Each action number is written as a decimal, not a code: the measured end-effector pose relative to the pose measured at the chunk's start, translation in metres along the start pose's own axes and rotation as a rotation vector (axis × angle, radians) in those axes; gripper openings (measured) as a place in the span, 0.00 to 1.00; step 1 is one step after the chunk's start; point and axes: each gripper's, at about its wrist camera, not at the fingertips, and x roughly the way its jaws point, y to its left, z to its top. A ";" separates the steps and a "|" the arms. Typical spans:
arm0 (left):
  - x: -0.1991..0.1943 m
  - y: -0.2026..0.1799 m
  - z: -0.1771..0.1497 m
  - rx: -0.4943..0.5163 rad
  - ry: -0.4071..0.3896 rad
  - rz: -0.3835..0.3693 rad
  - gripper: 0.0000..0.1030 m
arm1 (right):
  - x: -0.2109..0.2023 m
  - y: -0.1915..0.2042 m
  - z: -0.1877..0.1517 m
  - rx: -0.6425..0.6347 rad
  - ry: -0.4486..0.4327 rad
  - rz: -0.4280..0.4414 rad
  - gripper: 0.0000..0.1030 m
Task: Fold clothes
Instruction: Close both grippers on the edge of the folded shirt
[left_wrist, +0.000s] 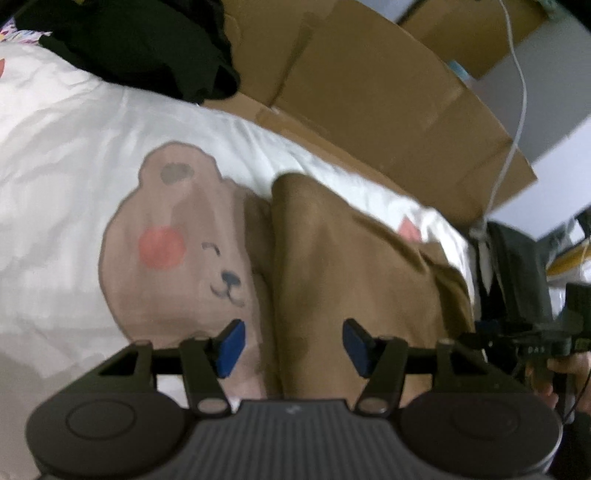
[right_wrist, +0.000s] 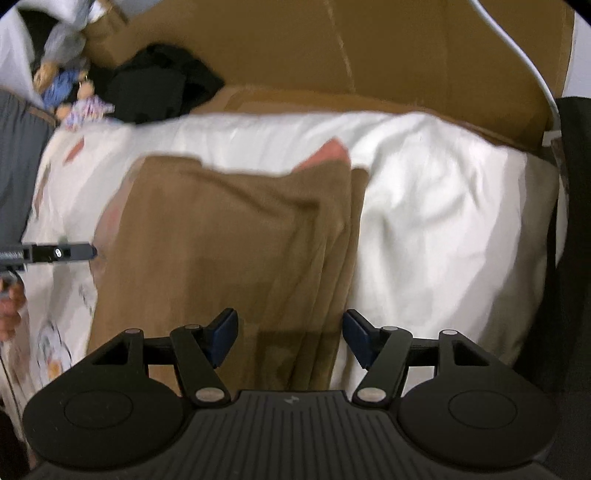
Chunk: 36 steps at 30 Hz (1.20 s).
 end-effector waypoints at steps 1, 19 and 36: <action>-0.001 -0.002 -0.006 0.008 0.012 0.005 0.60 | -0.002 0.001 -0.005 -0.003 0.008 -0.010 0.65; -0.031 -0.012 -0.086 0.055 0.159 -0.010 0.58 | -0.053 0.016 -0.054 -0.029 -0.001 -0.042 0.65; -0.005 -0.024 -0.113 0.046 0.219 -0.070 0.58 | -0.043 0.031 -0.089 -0.052 0.109 0.034 0.65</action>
